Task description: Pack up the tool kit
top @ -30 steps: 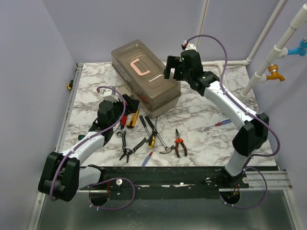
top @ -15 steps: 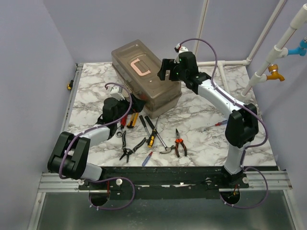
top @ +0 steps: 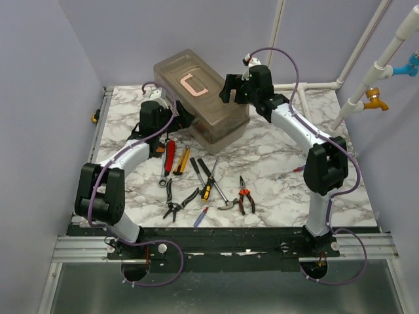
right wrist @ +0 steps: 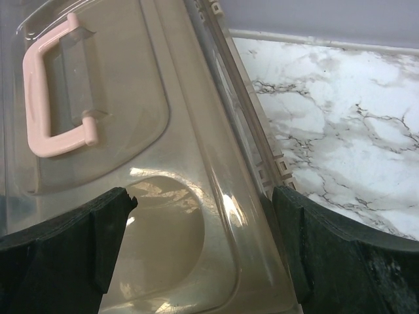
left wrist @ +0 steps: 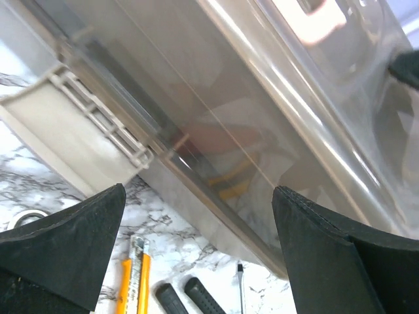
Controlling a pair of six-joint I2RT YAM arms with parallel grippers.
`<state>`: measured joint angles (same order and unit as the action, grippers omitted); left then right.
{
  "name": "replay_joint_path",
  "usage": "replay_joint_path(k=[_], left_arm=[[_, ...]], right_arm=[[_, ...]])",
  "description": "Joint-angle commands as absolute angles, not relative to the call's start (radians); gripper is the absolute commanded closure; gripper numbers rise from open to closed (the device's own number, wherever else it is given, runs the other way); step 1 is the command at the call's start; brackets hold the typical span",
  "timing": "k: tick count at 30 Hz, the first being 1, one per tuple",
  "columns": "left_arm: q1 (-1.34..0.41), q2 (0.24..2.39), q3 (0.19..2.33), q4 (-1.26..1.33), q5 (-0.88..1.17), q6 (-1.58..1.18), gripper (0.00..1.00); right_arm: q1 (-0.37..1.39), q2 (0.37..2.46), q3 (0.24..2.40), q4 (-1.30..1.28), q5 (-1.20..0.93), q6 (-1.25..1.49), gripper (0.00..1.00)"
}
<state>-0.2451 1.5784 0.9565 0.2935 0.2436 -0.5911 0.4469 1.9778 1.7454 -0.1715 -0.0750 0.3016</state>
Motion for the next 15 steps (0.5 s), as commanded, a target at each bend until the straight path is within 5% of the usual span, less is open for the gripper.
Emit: replay_joint_path(k=[1, 12, 15], left_arm=[[-0.214, 1.631, 1.092, 0.262, 0.257, -0.668, 0.02], [-0.135, 1.555, 1.052, 0.188, 0.214, -0.666, 0.02], [-0.134, 1.517, 1.034, 0.159, 0.177, -0.647, 0.02]], right_arm=[[0.641, 2.081, 1.717, -0.336, -0.295, 0.411, 0.04], [0.813, 2.044, 1.697, -0.302, -0.181, 0.476, 0.04], [0.813, 2.019, 1.746, -0.391, -0.012, 0.466, 0.02]])
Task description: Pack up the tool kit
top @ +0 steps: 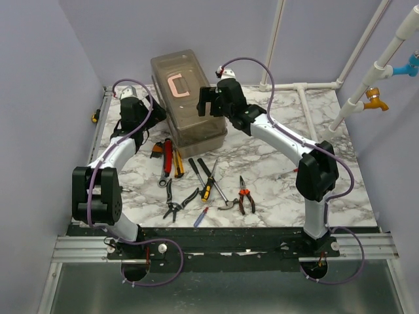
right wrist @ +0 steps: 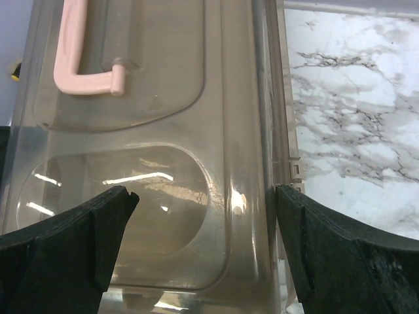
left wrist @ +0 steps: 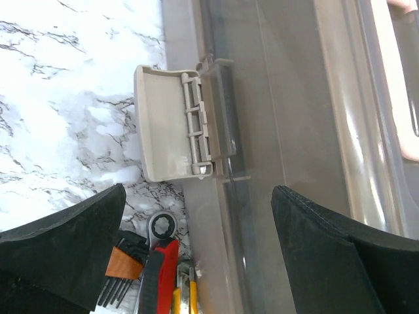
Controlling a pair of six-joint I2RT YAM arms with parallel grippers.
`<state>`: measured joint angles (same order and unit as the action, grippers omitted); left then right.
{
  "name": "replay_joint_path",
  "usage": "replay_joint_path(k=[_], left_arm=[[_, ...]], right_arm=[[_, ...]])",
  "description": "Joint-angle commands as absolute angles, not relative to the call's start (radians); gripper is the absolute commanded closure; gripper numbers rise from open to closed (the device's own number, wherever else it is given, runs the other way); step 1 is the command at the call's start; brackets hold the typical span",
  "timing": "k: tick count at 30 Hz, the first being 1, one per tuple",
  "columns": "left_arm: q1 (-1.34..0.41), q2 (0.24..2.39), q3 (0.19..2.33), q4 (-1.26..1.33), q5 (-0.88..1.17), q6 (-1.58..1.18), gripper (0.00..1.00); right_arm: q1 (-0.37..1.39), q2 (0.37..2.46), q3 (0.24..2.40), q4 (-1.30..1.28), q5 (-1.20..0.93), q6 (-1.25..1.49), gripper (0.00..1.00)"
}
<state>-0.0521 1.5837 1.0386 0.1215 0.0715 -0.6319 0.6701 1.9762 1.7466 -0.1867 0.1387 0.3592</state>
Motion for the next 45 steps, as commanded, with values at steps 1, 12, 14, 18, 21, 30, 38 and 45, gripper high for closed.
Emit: replay_joint_path(k=[1, 12, 14, 18, 21, 30, 38, 45], left_arm=[[-0.133, 1.503, 1.037, 0.11, 0.152, -0.634, 0.02], [-0.079, 1.343, 0.857, -0.172, -0.085, -0.615, 0.02], [-0.062, 1.308, 0.806, -0.146, -0.063, -0.62, 0.02], [-0.017, 1.27, 0.756, -0.122, -0.023, -0.627, 0.02], [0.016, 1.327, 0.785, -0.137, 0.021, -0.622, 0.02], [0.018, 1.549, 0.903, -0.186, 0.147, -0.639, 0.02], [0.003, 1.498, 0.846, -0.229, 0.111, -0.706, 0.02], [-0.114, 1.361, 0.657, -0.137, 0.178, -0.807, 0.07]], right_arm=[[0.813, 2.009, 1.762, -0.434, 0.053, 0.461, 0.01], [0.824, 1.578, 1.341, -0.4, 0.229, 0.517, 0.0], [0.843, 1.528, 1.283, -0.413, 0.251, 0.526, 0.0], [0.879, 1.431, 1.154, -0.421, 0.291, 0.577, 0.0], [0.898, 1.345, 1.041, -0.407, 0.313, 0.622, 0.0], [1.115, 1.474, 0.994, -0.452, 0.384, 0.718, 0.0], [1.233, 1.875, 1.213, -0.567, 0.559, 0.92, 0.0], [1.196, 1.861, 1.063, -0.539, 0.569, 0.961, 0.06]])
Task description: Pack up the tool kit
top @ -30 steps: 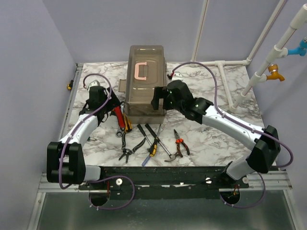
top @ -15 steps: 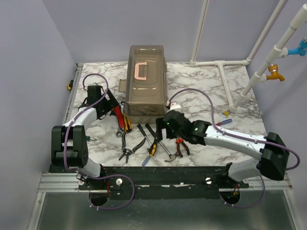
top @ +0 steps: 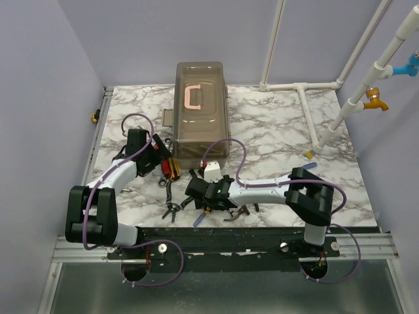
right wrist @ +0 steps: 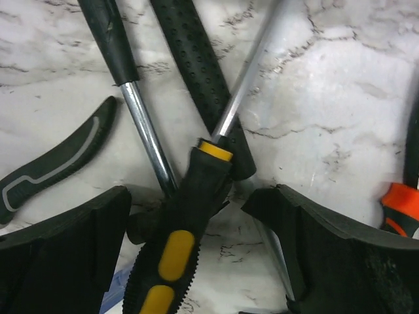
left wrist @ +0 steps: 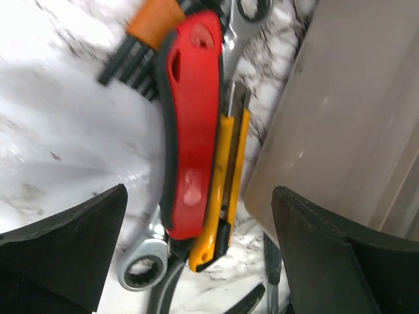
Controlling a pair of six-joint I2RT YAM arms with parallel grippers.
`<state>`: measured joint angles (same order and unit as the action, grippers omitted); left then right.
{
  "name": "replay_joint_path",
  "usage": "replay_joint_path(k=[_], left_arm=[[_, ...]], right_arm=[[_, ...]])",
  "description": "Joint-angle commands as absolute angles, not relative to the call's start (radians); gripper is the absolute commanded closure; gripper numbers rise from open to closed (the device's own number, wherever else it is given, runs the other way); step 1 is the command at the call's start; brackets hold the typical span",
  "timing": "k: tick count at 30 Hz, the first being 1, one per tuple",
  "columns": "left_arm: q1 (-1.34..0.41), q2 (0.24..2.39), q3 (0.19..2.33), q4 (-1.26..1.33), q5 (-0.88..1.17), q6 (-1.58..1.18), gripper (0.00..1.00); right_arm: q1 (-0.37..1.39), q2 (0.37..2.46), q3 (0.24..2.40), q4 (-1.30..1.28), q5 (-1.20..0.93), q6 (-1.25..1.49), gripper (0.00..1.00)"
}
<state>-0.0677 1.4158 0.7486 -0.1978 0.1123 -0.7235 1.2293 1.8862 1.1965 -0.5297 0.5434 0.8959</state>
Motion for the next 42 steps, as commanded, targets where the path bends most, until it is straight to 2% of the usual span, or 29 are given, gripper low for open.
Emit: replay_joint_path(k=[1, 3, 6, 10, 18, 23, 27, 30, 33, 36, 37, 38, 39, 42], left_arm=[[-0.123, 1.358, 0.628, -0.111, 0.203, -0.83, 0.08], [-0.139, 1.343, 0.575, -0.049, 0.236, -0.87, 0.13], [-0.148, 1.321, 0.518, -0.007, 0.235, -0.917, 0.15], [-0.168, 1.322, 0.486, -0.005, 0.259, -0.949, 0.17], [-0.211, 1.308, 0.354, 0.096, 0.261, -1.054, 0.34], [-0.261, 1.262, 0.305, 0.122, 0.208, -1.078, 0.41], [-0.348, 1.27, 0.259, 0.206, 0.174, -1.134, 0.49], [-0.418, 1.29, 0.215, 0.301, 0.139, -1.196, 0.51], [-0.496, 1.333, 0.2, 0.365, 0.111, -1.239, 0.53], [-0.582, 1.414, 0.214, 0.427, 0.091, -1.284, 0.56], [-0.613, 1.443, 0.221, 0.456, 0.087, -1.303, 0.59], [-0.641, 1.478, 0.225, 0.49, 0.083, -1.322, 0.66], [-0.667, 1.504, 0.224, 0.536, 0.076, -1.34, 0.71], [-0.738, 1.543, 0.216, 0.618, 0.019, -1.4, 0.76]], right_arm=[[1.178, 1.829, 1.015, -0.512, 0.554, 0.957, 0.08], [1.134, 1.764, 0.945, -0.477, 0.529, 0.943, 0.17], [1.064, 1.686, 0.879, -0.461, 0.507, 0.926, 0.33], [0.969, 1.599, 0.814, -0.433, 0.491, 0.916, 0.4], [0.763, 1.45, 0.725, -0.411, 0.515, 0.927, 0.48], [0.698, 1.375, 0.681, -0.392, 0.555, 0.964, 0.48], [0.541, 1.412, 0.676, -0.285, 0.431, 0.873, 0.49], [0.455, 1.475, 0.732, -0.234, 0.344, 0.806, 0.5], [0.429, 1.538, 0.815, -0.24, 0.324, 0.766, 0.46], [0.422, 1.549, 0.873, -0.27, 0.304, 0.733, 0.34], [0.421, 1.541, 0.886, -0.283, 0.302, 0.728, 0.26], [0.421, 1.525, 0.892, -0.3, 0.303, 0.726, 0.12], [0.421, 1.503, 0.891, -0.316, 0.294, 0.722, 0.03], [0.421, 1.426, 0.867, -0.358, 0.235, 0.709, 0.0]])
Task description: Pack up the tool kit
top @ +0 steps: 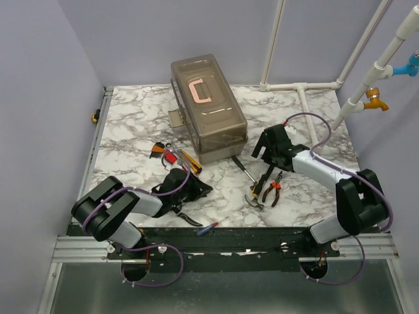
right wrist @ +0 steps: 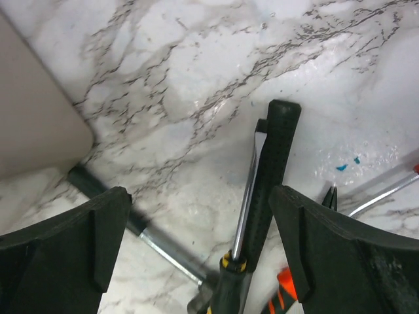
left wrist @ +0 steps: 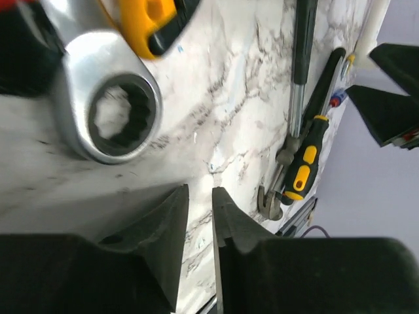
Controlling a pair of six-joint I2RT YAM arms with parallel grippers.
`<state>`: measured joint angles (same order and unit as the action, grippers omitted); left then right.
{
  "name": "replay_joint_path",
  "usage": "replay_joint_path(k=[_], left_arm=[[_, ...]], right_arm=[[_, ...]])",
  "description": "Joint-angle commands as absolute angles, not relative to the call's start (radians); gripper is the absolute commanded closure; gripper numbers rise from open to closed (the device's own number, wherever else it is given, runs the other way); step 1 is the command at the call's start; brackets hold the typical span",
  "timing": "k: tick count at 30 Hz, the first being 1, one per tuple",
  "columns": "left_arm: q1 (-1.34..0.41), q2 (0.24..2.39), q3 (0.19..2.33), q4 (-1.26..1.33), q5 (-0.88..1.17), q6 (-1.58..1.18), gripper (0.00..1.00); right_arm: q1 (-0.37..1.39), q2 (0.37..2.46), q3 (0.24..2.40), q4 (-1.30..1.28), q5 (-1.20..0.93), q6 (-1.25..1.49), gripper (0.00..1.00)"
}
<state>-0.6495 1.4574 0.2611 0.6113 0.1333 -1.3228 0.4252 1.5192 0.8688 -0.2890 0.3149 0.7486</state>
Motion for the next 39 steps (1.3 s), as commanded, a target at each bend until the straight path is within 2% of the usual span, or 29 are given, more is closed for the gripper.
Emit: replay_joint_path(k=[1, 2, 4, 9, 16, 19, 24, 27, 30, 34, 39], left_arm=[[-0.746, 1.532, 0.218, 0.609, 0.009, -1.4, 0.76], [-0.75, 1.51, 0.22, 0.563, -0.033, -1.398, 0.75], [-0.75, 1.429, 0.231, 0.445, -0.094, -1.371, 0.66], [-0.75, 1.159, 0.39, -0.075, -0.25, -1.195, 0.39], [-0.656, 0.899, 0.572, -0.51, -0.351, -0.941, 0.3], [-0.588, 0.868, 0.594, -0.599, -0.351, -0.91, 0.19], [-0.379, 0.832, 0.567, -0.539, -0.243, -0.862, 0.18], [-0.288, 0.771, 0.57, -0.506, -0.254, -0.839, 0.17], [-0.203, 0.743, 0.584, -0.484, -0.225, -0.816, 0.17], [-0.127, 0.738, 0.613, -0.527, -0.168, -0.808, 0.17], [-0.094, 0.674, 0.593, -0.548, -0.121, -0.789, 0.17]], right_arm=[[0.422, 1.392, 0.849, -0.361, 0.2, 0.706, 0.0], [0.426, 1.362, 0.818, -0.357, 0.164, 0.707, 0.0], [0.459, 1.296, 0.777, -0.368, 0.135, 0.71, 0.0], [0.665, 1.233, 0.804, -0.519, 0.311, 0.737, 0.0], [0.944, 1.194, 0.841, -0.524, 0.327, 0.816, 0.03], [1.058, 1.289, 0.867, -0.469, 0.359, 0.822, 0.06], [1.25, 1.574, 1.047, -0.369, 0.465, 0.776, 0.05], [1.301, 1.737, 1.226, -0.398, 0.532, 0.726, 0.05], [1.334, 1.858, 1.325, -0.355, 0.506, 0.596, 0.05], [1.342, 1.911, 1.328, -0.306, 0.46, 0.378, 0.07], [1.337, 1.863, 1.214, -0.185, 0.326, 0.054, 0.07]])
